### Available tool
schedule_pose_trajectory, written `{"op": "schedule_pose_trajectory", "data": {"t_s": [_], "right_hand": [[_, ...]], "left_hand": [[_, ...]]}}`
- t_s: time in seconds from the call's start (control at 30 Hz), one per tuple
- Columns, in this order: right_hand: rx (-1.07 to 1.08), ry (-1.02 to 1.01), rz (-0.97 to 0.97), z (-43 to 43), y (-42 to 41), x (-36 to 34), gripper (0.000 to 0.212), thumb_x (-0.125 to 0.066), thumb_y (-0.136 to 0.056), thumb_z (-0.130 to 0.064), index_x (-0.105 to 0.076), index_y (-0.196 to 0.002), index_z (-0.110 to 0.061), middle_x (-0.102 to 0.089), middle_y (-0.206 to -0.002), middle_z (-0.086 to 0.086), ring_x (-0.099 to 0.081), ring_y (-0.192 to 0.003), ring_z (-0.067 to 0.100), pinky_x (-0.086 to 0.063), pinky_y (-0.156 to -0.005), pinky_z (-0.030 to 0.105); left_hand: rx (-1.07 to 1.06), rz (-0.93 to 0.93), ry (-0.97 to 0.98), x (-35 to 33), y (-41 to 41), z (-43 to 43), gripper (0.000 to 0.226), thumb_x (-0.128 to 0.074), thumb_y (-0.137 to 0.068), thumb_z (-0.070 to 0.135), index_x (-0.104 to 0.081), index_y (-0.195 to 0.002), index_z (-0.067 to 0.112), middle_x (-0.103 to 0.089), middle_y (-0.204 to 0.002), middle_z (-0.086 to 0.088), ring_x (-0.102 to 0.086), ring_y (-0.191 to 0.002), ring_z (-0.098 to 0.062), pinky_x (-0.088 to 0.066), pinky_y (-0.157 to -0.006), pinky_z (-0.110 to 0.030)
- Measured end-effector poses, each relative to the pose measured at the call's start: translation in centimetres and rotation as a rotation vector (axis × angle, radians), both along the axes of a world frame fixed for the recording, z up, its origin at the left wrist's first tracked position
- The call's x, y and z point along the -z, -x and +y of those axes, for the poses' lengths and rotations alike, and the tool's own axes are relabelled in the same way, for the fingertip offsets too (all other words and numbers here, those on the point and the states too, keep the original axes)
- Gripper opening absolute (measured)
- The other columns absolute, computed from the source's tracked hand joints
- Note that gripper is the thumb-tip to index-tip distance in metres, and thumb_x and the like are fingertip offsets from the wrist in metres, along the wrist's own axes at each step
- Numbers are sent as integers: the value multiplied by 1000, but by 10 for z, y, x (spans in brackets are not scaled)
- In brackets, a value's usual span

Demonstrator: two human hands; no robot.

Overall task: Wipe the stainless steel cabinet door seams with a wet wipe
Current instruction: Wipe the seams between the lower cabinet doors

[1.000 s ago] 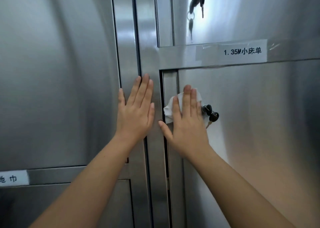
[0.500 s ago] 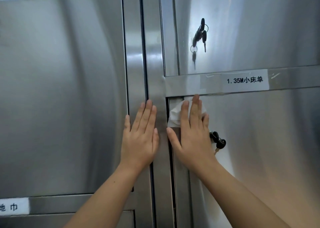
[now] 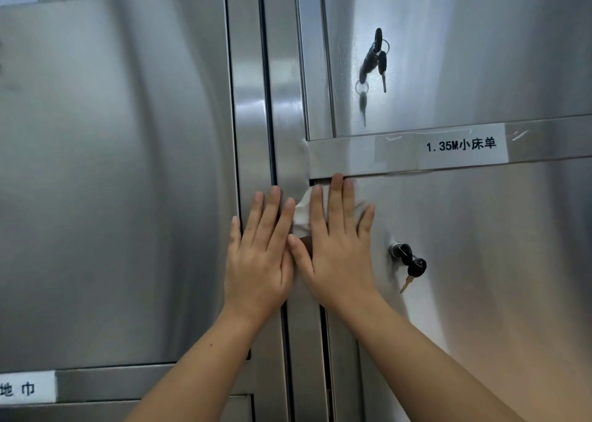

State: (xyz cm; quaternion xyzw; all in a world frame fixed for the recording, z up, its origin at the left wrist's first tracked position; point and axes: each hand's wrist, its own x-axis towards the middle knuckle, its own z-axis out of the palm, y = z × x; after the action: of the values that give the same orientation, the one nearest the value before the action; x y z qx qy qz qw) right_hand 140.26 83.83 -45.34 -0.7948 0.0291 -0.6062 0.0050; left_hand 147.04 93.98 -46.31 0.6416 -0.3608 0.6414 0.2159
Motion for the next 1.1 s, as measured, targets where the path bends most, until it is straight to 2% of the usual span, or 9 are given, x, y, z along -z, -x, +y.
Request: {"op": "schedule_pose_trajectory", "data": {"t_s": [0.2, 0.43, 0.57, 0.73, 0.83, 0.9, 1.03, 1.1], "right_hand": [[-18, 8, 26, 3, 2, -1, 67, -14, -90, -56, -2, -145, -19, 6, -152, 22, 13, -140, 35, 20, -109, 45], [14, 21, 48, 2, -1, 0, 63, -12, -90, -56, -3, -145, -28, 9, -153, 20, 16, -140, 33, 22, -107, 47], [-11, 54, 47, -2, 2, 2, 65, -17, -90, -57, -7, -146, -26, 4, -154, 19, 11, -142, 33, 18, -108, 49], [-44, 151, -25, -15, 7, 11, 63, -28, -91, -49, -23, -144, -15, -15, -151, 25, -10, -141, 37, 2, -109, 54], [-2, 207, -22, -17, 6, 16, 63, -29, -91, -49, -25, -143, -14, -19, -150, 25, -15, -139, 39, -2, -109, 56], [19, 194, 15, -14, 4, 14, 64, -26, -91, -51, -22, -144, -17, -17, -151, 23, -13, -140, 37, 1, -109, 54], [28, 135, 110, -10, -1, 4, 64, -11, -88, -59, 3, -143, -30, -3, -156, 12, 8, -141, 19, 17, -108, 49], [50, 130, 112, -11, -2, -2, 63, -8, -88, -59, 7, -142, -32, -5, -156, 11, 7, -142, 17, 19, -107, 49]], "left_hand": [[51, 8, 34, 1, -1, 0, 50, -26, -96, 26, -18, -145, 17, -24, -151, -4, -16, -141, -18, -9, -114, -41], [-1, 28, 19, 0, -3, 0, 50, -26, -96, 28, -20, -145, 22, -21, -152, -2, -13, -142, -17, -6, -114, -40], [-72, 49, -1, 0, -4, 0, 50, -27, -95, 30, -29, -144, 21, -21, -153, -4, -12, -142, -18, -7, -112, -45], [-93, 54, 0, -1, -2, 1, 49, -27, -95, 29, -29, -143, 20, -24, -152, -5, -14, -141, -17, -10, -111, -47], [-103, 53, -4, -1, -1, 1, 49, -28, -95, 28, -31, -143, 20, -24, -152, -5, -16, -141, -19, -12, -110, -48], [-99, 54, -1, -1, -1, 1, 49, -29, -94, 27, -32, -142, 20, -25, -151, -5, -17, -140, -20, -12, -110, -49], [-35, 92, 51, 0, 0, 2, 50, -28, -94, 25, -29, -143, 18, -22, -152, -3, -13, -141, -17, -9, -111, -49], [3, 105, 78, 0, -1, 3, 50, -27, -94, 23, -26, -144, 17, -21, -152, -1, -12, -141, -15, -7, -113, -46]]}}
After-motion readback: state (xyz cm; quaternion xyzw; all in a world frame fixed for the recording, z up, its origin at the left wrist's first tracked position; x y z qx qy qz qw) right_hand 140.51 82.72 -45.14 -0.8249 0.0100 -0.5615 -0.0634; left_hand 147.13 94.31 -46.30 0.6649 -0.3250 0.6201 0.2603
